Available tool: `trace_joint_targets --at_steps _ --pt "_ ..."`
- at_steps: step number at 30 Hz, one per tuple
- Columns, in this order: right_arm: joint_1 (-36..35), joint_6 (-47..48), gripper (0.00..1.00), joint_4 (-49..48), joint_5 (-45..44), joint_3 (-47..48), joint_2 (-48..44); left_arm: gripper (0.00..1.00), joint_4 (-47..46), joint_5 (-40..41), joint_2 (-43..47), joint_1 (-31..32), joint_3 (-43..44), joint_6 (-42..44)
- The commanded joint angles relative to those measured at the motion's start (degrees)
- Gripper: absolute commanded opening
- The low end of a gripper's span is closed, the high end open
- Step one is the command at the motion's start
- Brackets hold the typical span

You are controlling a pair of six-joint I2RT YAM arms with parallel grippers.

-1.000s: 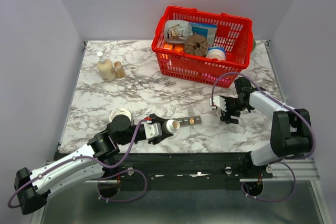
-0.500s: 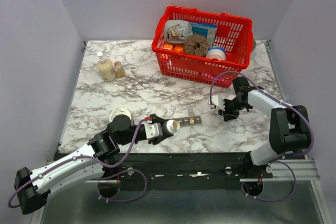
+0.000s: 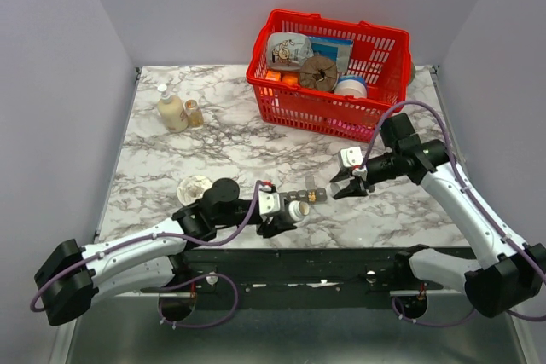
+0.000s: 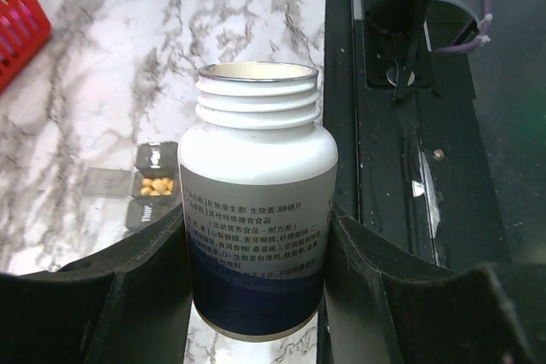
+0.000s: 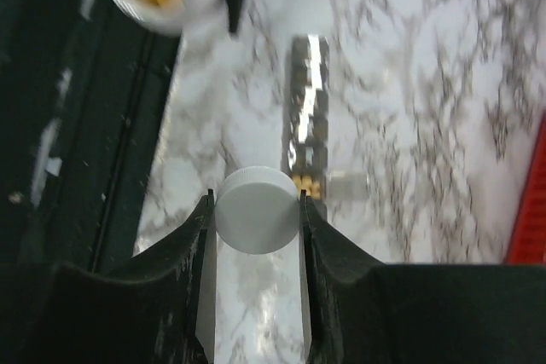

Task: Sort the pills into containers

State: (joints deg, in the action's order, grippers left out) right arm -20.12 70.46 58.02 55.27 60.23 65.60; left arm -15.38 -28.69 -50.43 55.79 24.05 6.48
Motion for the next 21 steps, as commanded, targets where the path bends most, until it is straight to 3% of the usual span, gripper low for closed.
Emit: trace_joint_targets --at_steps 1,10,21 --pt "-6.14 -6.81 0.17 2.37 12.85 4.1 0.31 0.0 -5.72 -2.87 -5.19 0.63 3.72 -2.7" --pt "-12.3 -8.23 0.17 2.8 14.08 8.15 3.21 0.0 -6.51 -1.46 -9.07 1.6 6.0 -5.51" --pt "-13.98 -10.86 0.17 -0.01 11.19 8.51 3.92 0.0 -10.45 -1.64 -8.98 1.69 6.62 -9.2"
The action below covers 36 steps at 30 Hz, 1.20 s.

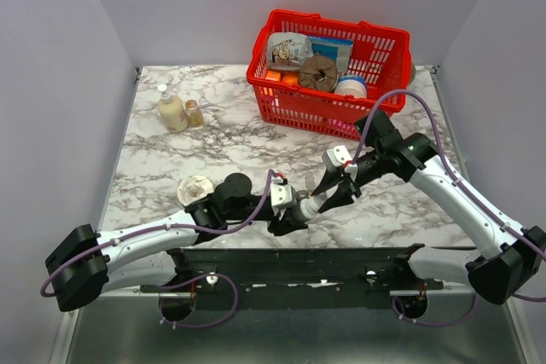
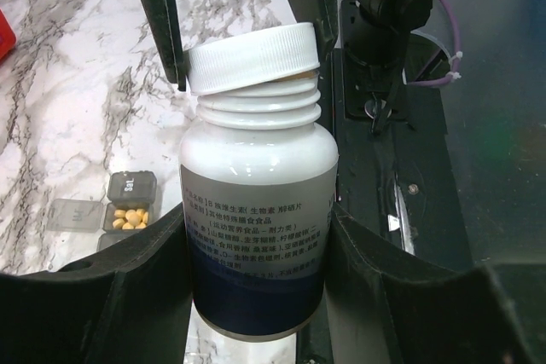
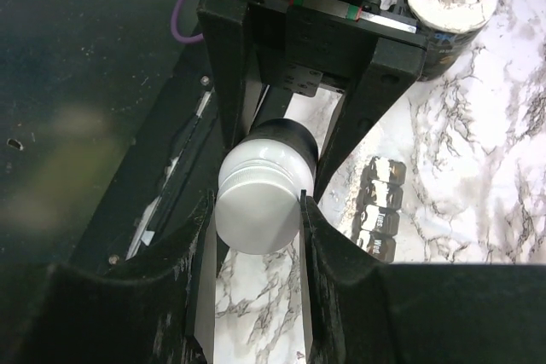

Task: Sort the pills into containers

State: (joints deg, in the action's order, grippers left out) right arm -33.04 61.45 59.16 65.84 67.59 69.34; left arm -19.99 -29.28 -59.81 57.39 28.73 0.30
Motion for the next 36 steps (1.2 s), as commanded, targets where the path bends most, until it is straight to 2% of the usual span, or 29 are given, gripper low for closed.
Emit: trace_joint_targets --at_steps 1,8,13,19,20,23,24,25,28,33,36 --pt "-1.24 -1.86 0.17 -1.32 0.25 0.79 0.09 0.0 -6.29 -0.96 0.57 0.1 1.86 -3.37" --pt "-3.17 -3.62 0.19 -4.04 -4.93 0.0 -1.58 0.0 -6.03 1.86 0.05 -0.17 4.66 -11.36" --pt "-4.75 -3.44 0.2 -4.05 -6.69 0.52 -0.7 0.0 -11.56 0.71 -0.92 -0.34 5.81 -18.48" --pt "-5.55 -9.32 0.2 -8.0 -8.36 -1.49 -1.23 0.0 -12.88 4.39 2.15 -0.34 6.16 -16.91" --pt "-5.55 -10.98 0.2 -10.0 -8.62 -1.85 -1.23 0.0 -12.97 6.49 2.59 -0.34 6.16 -14.82" --pt "-5.55 -25.03 0.2 -16.5 -11.7 -2.81 -0.61 0.0 -12.27 12.98 3.91 -0.26 6.51 -10.68" --pt "-5.55 -33.33 0.2 -17.49 -12.57 -2.9 0.43 0.0 -10.79 14.58 4.26 -0.08 6.86 -6.75" --pt "-5.55 -36.72 0.2 -17.93 -11.45 -2.91 1.4 0.0 -10.16 15.99 4.44 0.53 7.21 -3.75" --pt "-5.55 -39.2 0.2 -13.28 -3.54 -2.64 4.21 0.0 -10.25 19.43 4.79 1.32 7.3 6.72" --pt "-5.55 -45.87 0.2 -16.26 -5.63 -3.61 4.48 0.0 -3.06 22.5 2.78 1.85 10.82 16.22" --pt "-5.46 -42.49 0.19 -14.86 -2.05 -2.47 4.66 0.0 -1.72 23.74 2.33 1.94 11.09 19.13"
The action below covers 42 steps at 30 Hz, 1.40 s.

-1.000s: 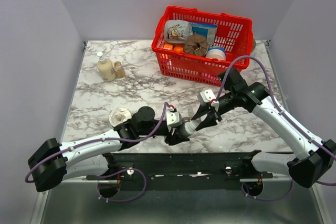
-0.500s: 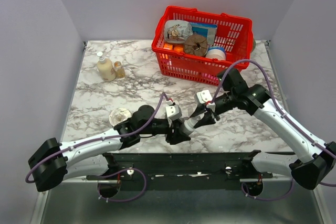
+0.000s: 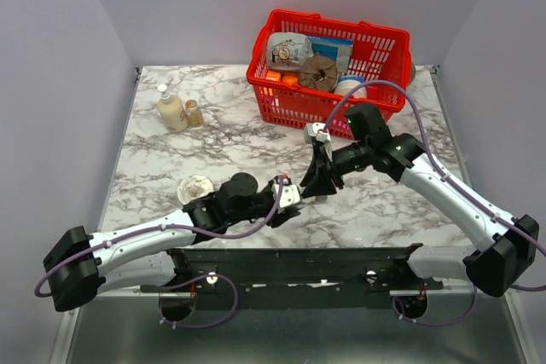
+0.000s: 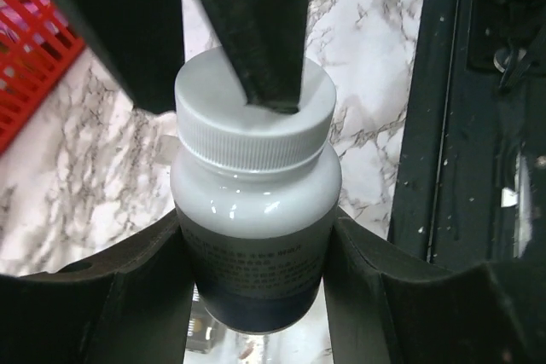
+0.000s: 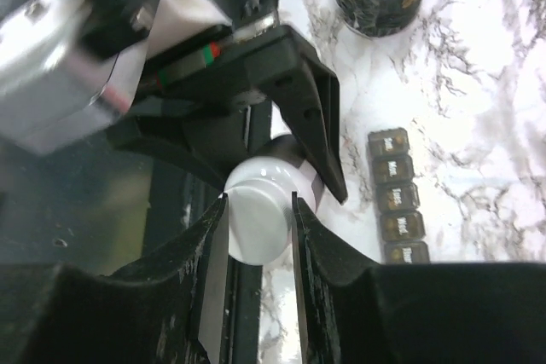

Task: Sort the pills into containers

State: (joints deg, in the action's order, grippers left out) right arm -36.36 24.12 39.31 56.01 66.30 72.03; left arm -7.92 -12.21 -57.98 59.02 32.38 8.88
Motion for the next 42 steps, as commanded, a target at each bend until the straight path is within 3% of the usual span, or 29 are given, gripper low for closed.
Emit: trace_joint_targets --at_steps 1,6,11,14,19,21,27,32,42 --pt "-2.22 -4.35 0.2 4.73 7.97 -1.09 1.8 0.0 -14.13 5.19 0.76 0.39 7.09 10.45" --pt "-2.23 2.85 0.23 5.69 5.35 -0.48 1.1 0.0 -14.93 2.02 2.42 0.39 6.29 6.68" --pt "-2.22 4.97 0.55 8.49 0.95 5.05 0.57 0.0 -11.16 -0.97 3.13 0.3 6.56 2.81" --pt "-2.05 6.81 0.69 11.82 -2.74 11.46 0.48 0.0 -9.66 -1.77 4.36 0.3 5.68 0.0" --pt "-2.14 18.32 0.85 19.04 -3.53 17.01 -0.66 0.0 -8.25 -3.17 6.21 0.3 4.27 -6.66" --pt "-2.14 21.56 0.86 20.01 -3.8 16.76 -1.71 0.0 -8.16 -3.61 6.3 0.3 4.36 -8.52" --pt "-3.02 18.61 0.86 16.33 -10.39 16.4 -1.72 0.0 -5.71 -4.05 4.02 0.3 6.64 -15.91" --pt "-4.24 14.21 0.86 13.08 -14.96 17.11 -0.23 0.0 -2.45 -3.88 2.17 0.3 9.89 -16.71" --pt "-4.42 10.51 0.86 15.36 -14.88 22.64 1.36 0.0 4.66 -3.7 -0.12 0.21 12.0 -14.95"
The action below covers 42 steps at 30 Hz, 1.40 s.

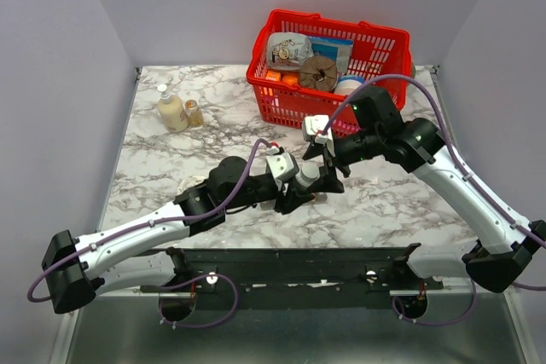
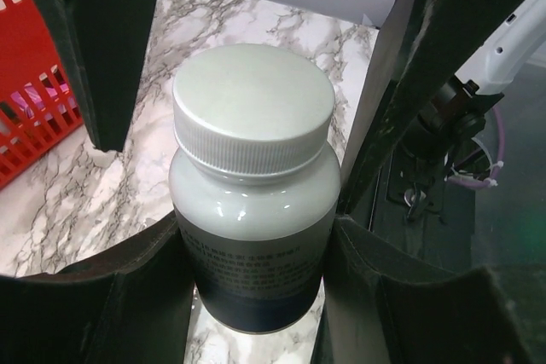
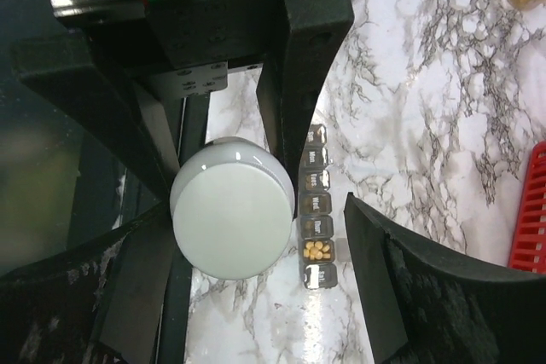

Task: Sort the pills into containers

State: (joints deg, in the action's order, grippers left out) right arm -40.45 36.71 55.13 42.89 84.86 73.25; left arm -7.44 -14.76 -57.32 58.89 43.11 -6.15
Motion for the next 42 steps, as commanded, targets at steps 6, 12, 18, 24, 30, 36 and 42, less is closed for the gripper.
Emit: trace_joint_targets --at_steps 6,12,18,24,30,36,42 --pt "-0.25 -2.69 0.86 0.24 -0.45 4.79 0.13 0.0 6.12 -1.14 -0.6 0.43 0.83 0.35" --pt "-0.25 -3.22 0.83 0.06 -0.53 3.3 1.19 0.0 6.04 -1.49 -0.34 0.43 0.92 0.26" --pt "-0.25 -3.4 0.77 0.06 -0.97 2.59 1.45 0.0 5.95 -1.06 -0.51 0.35 1.18 0.26" --pt "-0.25 -3.49 0.73 0.41 -0.53 1.54 1.37 0.0 6.04 0.52 -0.77 0.43 1.8 -0.61" --pt "-0.33 -3.57 0.68 0.24 -0.97 0.22 1.01 0.0 6.12 1.75 -0.6 0.43 2.15 -0.97" --pt "-0.33 -3.57 0.46 0.5 -0.8 0.83 0.93 0.0 6.56 1.76 -0.78 0.43 2.41 -1.05" --pt "-0.25 -0.94 0.22 3.22 3.41 2.06 1.28 0.0 7.27 -0.09 0.27 0.35 1.98 2.46"
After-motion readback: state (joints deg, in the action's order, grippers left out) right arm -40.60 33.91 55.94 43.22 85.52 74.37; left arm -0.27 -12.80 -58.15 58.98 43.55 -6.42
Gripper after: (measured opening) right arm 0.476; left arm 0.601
